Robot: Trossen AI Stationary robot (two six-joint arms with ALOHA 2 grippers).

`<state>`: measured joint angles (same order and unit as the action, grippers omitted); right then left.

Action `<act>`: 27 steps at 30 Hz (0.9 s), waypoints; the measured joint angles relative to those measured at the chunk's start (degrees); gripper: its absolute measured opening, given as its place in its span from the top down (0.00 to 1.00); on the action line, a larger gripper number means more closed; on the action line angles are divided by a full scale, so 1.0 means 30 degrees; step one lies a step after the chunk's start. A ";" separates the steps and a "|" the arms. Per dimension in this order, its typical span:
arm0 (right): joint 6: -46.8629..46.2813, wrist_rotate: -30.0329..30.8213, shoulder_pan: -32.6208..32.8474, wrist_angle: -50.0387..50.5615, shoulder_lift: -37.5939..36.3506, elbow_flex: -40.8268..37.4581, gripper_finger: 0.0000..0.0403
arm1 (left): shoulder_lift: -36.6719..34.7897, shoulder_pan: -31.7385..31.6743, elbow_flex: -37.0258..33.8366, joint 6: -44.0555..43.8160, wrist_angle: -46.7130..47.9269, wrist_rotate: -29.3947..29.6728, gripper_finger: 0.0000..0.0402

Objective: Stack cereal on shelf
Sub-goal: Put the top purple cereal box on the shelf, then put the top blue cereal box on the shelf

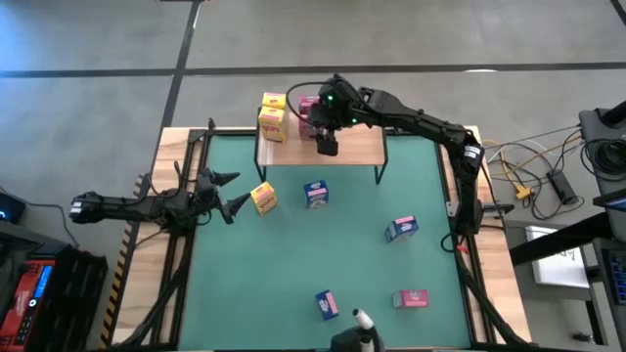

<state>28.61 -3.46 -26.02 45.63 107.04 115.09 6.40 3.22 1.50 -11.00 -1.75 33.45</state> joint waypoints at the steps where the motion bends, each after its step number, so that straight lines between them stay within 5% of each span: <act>1: -0.0045 0.0000 0.0000 0.0106 0.0000 0.0081 0.24 | 0.0004 0.0000 -0.0003 0.0003 -0.0001 0.0000 0.04; 19: -0.0582 0.0157 0.0054 0.1309 -0.0303 0.2011 0.13 | 0.0003 0.0000 0.0000 0.0000 0.0002 0.0000 0.04; 27: -0.1550 0.0148 0.1254 0.4841 -0.0313 0.3151 0.12 | 0.0004 0.0000 -0.0004 0.0002 0.0003 0.0000 0.04</act>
<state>23.96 -3.02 -22.26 60.15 106.10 124.54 6.42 3.22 1.49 -10.99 -1.74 33.45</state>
